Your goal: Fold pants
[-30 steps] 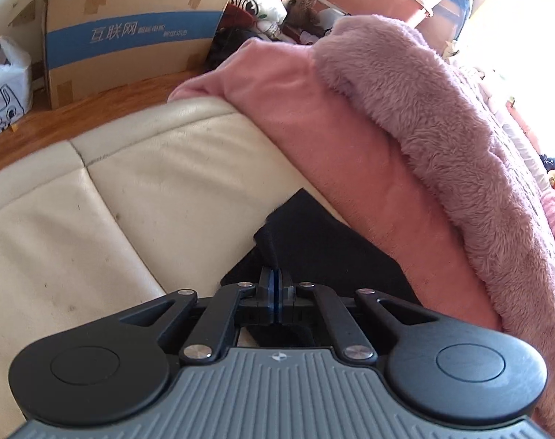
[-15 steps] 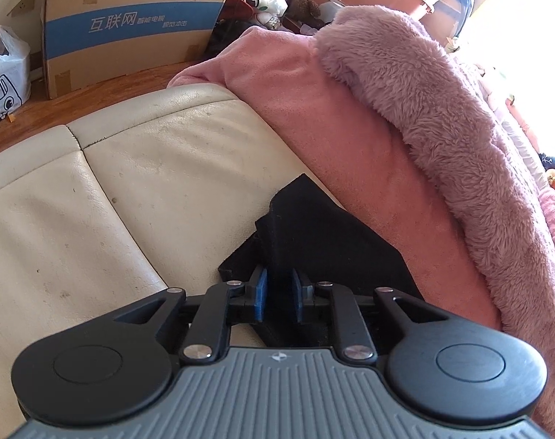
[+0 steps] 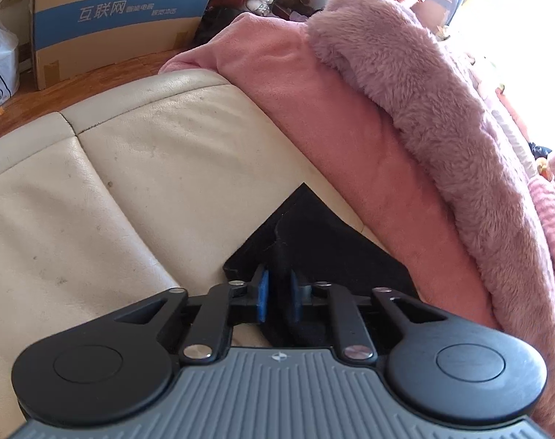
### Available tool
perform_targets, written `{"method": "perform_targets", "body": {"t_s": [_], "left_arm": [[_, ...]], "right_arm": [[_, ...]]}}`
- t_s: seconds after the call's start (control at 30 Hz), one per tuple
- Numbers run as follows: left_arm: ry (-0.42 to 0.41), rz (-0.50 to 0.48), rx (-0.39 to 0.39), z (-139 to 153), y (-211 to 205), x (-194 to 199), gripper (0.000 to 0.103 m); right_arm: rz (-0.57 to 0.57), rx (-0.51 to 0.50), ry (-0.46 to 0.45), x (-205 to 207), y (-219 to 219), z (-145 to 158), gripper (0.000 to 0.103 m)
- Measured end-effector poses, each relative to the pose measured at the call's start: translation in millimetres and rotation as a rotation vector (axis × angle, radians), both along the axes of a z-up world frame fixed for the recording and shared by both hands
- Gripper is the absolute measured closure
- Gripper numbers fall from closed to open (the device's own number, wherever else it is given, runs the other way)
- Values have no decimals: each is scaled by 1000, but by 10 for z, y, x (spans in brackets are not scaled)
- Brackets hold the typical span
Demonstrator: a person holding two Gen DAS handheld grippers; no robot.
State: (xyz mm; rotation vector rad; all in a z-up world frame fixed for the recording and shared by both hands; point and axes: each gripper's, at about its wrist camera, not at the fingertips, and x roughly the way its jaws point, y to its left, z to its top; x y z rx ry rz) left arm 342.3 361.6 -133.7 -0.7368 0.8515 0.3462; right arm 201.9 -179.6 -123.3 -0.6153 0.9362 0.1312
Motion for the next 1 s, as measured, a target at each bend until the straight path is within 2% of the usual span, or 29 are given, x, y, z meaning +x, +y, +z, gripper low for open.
{"method": "perform_targets", "body": {"t_s": [0.1,0.2,0.3,0.5,0.6,0.67,0.7,0.73,0.77,0.8,0.83,0.97,1.0], "left_arm": [[1,-19,22,24,-38,-90,99],[5,-41,69,71,-69,-157,100],[-11,-45,65,81,-33,-202,100],[25,40,109,147,164,-144,101],[-7,38,90,238,248,-166,99],[-27,-7,80,286,234,-137,80],[-25,-28,81,298,212,-107,60],[-18,-39,87,299,190,-76,50],[-12,-42,97,293,169,-47,50],[-11,-44,105,286,144,-17,49],[-17,-50,108,276,127,14,46],[-11,-119,149,242,-1,233,39],[0,-129,168,226,-28,302,38]], "right_arm": [[-17,9,12,4,-26,-68,103],[-7,9,12,8,-21,-70,103],[-8,12,16,6,-58,-68,103],[-7,8,23,42,-62,-73,103],[-4,8,26,59,-67,-73,103],[-1,7,28,67,-71,-65,103],[-3,7,23,72,-69,-46,103],[-6,15,14,75,-67,-9,98],[-9,27,0,78,-66,41,92],[-10,43,-16,80,-62,96,81],[-11,64,-31,90,-54,155,76],[-22,124,-89,233,-49,324,74],[-32,124,-101,298,-65,331,70]]}}
